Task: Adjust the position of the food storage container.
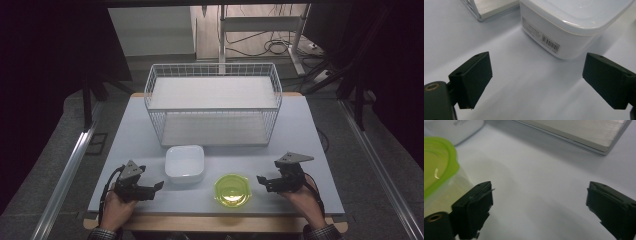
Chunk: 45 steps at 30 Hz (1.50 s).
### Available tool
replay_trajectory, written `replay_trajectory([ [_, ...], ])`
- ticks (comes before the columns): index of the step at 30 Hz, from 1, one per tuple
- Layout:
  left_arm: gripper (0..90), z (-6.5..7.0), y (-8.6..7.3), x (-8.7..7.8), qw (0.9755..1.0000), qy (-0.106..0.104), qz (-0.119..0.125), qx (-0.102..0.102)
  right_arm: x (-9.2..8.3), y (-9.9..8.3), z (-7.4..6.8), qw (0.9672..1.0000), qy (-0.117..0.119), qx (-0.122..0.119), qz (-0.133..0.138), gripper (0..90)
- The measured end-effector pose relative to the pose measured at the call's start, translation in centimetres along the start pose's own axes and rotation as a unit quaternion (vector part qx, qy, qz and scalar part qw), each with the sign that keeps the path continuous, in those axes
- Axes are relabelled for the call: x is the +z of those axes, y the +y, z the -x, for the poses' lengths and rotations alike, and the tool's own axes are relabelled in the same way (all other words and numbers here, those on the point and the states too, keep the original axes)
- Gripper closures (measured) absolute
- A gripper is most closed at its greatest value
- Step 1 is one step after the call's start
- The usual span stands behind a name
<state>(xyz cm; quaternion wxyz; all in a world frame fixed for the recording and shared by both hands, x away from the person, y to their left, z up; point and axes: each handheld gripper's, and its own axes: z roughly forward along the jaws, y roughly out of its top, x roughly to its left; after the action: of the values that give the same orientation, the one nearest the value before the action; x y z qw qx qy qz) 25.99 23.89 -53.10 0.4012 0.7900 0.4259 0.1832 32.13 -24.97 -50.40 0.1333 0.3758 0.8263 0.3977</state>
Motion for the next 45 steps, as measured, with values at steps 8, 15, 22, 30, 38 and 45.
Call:
replay_trajectory([
  [8,9.1,-0.2,-0.1,0.3,0.9996,-0.02,0.015,0.01,0.0,0.1,0.0,1.0,0.005,-0.004,0.005,10.6],
  [15,8.9,0.0,0.2,0.2,0.9997,-0.021,0.013,0.001,0.0,0.1,0.0,0.9997,0.006,-0.006,0.023,10.1],
  [22,8.2,0.2,0.3,0.4,0.9996,-0.027,0.002,-0.005,0.3,0.1,0.1,0.9999,0.001,0.01,0.003,6.9],
  [30,7.6,0.2,0.3,0.5,0.9997,-0.023,0.005,0.001,0.0,0.5,-0.2,0.9999,0.0,0.017,0.002,7.9],
  [38,6.9,0.1,0.3,0.4,0.9996,-0.023,0.013,0.0,-1.5,1.9,-1.1,0.9997,0.007,0.007,0.022,41.9],
  [45,6.7,0.2,0.3,0.5,0.9996,-0.025,0.012,0.003,-2.3,3.5,-3.8,0.9978,0.043,-0.037,0.034,75.6],
])
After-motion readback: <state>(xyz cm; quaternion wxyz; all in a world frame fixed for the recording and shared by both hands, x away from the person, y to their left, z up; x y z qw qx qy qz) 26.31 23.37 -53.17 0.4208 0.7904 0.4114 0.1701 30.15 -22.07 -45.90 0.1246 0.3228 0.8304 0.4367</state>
